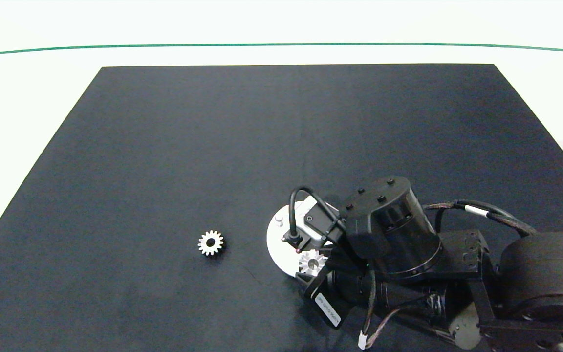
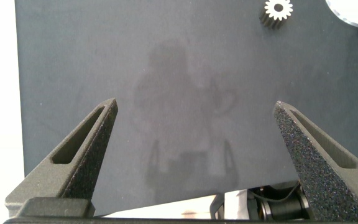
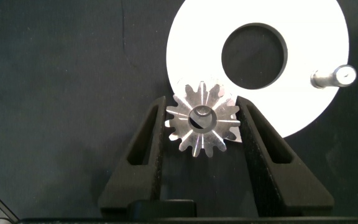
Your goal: Install three planetary gears onto the carrier pins
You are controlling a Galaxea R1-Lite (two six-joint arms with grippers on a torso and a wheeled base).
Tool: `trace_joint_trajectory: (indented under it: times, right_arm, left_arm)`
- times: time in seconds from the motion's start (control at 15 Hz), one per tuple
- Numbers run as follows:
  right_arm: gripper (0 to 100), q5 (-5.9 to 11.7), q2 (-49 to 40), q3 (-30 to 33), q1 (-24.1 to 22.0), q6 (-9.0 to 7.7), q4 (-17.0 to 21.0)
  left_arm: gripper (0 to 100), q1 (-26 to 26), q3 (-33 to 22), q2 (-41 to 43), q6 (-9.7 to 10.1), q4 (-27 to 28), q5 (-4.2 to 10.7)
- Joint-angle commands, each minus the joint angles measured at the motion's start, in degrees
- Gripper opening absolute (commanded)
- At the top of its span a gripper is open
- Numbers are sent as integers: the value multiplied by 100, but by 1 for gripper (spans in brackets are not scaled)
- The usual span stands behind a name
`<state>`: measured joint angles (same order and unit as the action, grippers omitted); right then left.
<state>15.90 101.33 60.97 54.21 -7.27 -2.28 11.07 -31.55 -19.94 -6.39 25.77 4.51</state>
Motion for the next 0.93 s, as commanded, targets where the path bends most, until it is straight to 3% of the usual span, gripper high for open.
trace_joint_trajectory:
  times: [0.07,0.93]
  right_arm:
    - [7,10,80,12,2,-3,-9]
    - [7,1,186,100,-69,-3,-18]
  left_arm:
    - [100,1,0,-1,-3,7,6]
    - [100,97,0,-10,6,7,15]
